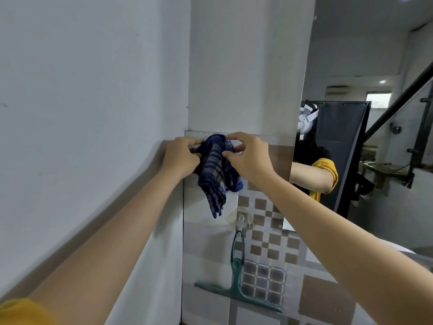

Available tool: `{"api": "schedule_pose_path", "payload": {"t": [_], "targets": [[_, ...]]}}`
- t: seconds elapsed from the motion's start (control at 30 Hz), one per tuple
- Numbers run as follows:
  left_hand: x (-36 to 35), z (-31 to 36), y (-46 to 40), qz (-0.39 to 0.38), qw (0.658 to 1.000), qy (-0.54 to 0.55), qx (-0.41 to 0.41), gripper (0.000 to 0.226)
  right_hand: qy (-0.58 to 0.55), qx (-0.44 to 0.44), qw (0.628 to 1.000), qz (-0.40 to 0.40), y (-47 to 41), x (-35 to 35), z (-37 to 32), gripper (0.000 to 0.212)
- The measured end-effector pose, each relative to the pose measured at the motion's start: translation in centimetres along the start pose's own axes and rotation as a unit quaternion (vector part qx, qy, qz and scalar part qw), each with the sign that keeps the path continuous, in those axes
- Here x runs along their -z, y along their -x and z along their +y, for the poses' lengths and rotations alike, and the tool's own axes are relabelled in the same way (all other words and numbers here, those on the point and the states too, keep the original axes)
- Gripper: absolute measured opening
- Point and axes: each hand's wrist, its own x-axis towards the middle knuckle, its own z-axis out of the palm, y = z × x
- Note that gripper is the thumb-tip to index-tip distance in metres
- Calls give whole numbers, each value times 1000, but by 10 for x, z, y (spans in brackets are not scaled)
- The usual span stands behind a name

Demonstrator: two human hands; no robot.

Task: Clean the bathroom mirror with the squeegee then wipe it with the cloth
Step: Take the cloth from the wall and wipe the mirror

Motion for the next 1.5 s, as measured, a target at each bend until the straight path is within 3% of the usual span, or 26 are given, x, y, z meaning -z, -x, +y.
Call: {"api": "schedule_pose_path", "payload": {"t": [0.2, 0.43, 0.57, 0.73, 0.93, 1.13, 1.23, 1.3, 1.5], "targets": [[8, 6, 1, 27, 996, 63, -55, 32, -71, -42, 997, 11, -9, 2, -7, 21], [34, 56, 6, 51, 984, 148, -89, 27, -194, -36, 980, 14, -2, 34, -29, 26], [45, 87, 18, -2, 982, 139, -125, 29, -338, -65, 938, -40, 21, 58, -32, 13], [43, 111, 42, -58, 984, 123, -113, 25, -467, -63, 881, -46, 54, 91, -36, 16], [13, 144, 83, -85, 992, 80, -43, 12, -403, -30, 914, 27, 83, 126, -42, 22], [-20, 175, 115, -226, 945, 222, 85, 23, -361, -30, 931, 39, 112, 159, -34, 19], [-33, 187, 127, -229, 930, 276, 83, 18, -334, -16, 942, 32, 120, 177, -28, 19], [-42, 194, 134, -218, 927, 298, 73, 27, -303, 11, 952, 37, 124, 189, -24, 22], [-66, 212, 140, -163, 948, 273, -10, 30, -177, 16, 980, 91, 131, 213, -7, 37]]}}
